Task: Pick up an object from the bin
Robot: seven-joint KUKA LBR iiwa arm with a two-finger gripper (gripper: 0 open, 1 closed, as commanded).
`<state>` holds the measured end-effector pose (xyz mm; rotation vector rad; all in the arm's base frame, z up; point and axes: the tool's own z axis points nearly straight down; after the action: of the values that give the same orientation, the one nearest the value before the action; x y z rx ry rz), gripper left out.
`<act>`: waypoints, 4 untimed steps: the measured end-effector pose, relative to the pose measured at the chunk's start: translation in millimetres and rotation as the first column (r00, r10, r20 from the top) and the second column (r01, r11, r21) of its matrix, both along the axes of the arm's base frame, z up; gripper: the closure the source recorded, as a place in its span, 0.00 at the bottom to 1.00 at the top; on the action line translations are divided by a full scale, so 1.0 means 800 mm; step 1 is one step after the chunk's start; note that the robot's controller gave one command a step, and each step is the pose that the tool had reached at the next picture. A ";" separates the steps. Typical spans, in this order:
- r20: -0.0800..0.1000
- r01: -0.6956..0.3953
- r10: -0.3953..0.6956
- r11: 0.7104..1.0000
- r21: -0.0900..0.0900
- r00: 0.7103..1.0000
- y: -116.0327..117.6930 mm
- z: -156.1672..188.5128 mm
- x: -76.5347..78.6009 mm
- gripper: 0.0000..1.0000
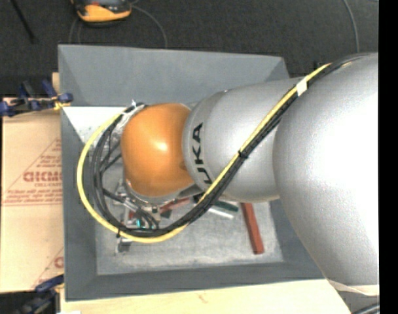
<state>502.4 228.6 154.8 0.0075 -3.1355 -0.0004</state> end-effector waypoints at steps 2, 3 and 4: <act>0.016 -0.267 0.267 0.964 0.001 0.964 -0.036 -0.056 0.046 0.00; 0.006 -0.291 0.291 0.957 0.001 0.957 -0.065 -0.082 0.052 0.00; 0.010 -0.097 0.097 0.995 0.000 0.995 -0.095 -0.074 0.073 0.00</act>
Offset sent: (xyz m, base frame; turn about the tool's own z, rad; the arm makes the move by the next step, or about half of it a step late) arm 0.0562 -0.0524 -0.0848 -0.4372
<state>561.2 152.4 95.3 0.1606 -3.1409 -0.0003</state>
